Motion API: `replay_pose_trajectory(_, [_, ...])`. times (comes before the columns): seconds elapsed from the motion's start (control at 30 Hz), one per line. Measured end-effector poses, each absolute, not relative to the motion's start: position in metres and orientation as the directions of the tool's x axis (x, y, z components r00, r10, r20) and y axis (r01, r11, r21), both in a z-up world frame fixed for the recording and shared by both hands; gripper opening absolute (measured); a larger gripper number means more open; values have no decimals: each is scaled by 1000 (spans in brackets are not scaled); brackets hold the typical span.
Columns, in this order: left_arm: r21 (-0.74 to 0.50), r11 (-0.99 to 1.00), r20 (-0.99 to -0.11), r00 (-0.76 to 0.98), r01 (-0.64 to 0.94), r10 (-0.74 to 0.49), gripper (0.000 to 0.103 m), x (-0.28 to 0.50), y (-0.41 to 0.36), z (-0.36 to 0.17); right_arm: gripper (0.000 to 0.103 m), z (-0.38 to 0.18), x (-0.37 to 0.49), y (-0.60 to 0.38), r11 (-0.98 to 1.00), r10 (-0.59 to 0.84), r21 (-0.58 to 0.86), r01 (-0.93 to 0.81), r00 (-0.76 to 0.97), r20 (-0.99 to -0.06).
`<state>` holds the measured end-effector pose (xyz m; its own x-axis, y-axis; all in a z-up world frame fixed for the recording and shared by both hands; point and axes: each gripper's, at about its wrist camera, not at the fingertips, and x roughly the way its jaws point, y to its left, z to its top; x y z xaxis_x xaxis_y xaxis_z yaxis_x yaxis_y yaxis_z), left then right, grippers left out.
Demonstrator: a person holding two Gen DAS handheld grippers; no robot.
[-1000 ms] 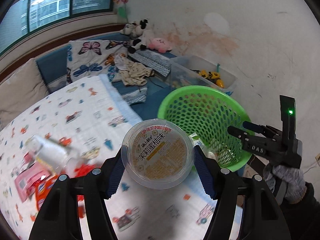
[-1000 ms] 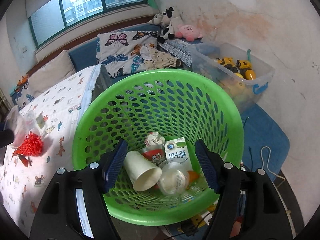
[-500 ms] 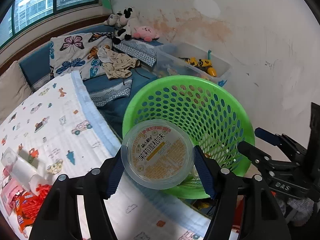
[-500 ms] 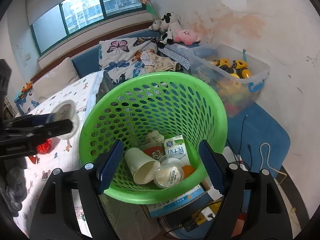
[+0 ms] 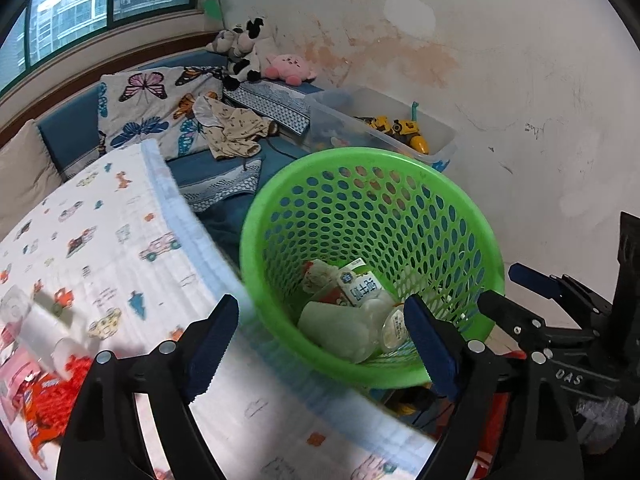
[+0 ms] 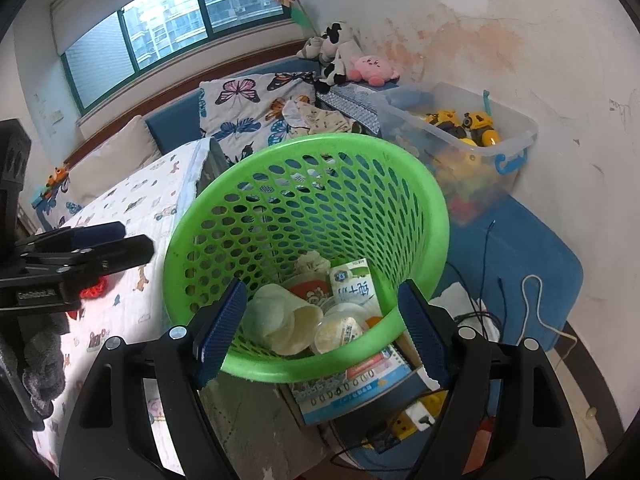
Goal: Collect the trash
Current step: 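Move both tools back over the bed toward the red net and orange wrapper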
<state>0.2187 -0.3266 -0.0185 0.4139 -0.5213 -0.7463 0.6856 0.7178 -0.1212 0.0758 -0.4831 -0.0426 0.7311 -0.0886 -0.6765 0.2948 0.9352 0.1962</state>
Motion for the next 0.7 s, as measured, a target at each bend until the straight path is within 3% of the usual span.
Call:
replay_pose_trajectory(0.27, [-114,763,-711,485,636,-510,82,205,-267,-4,79,-36,72,-461,945,-59,205,255,748,-661])
replay_pose_trajectory(0.7, [-59,868,-692,607,493,-391,82,201,-147,-1,80,-26,88,-408,967,18,206,153,762,-648])
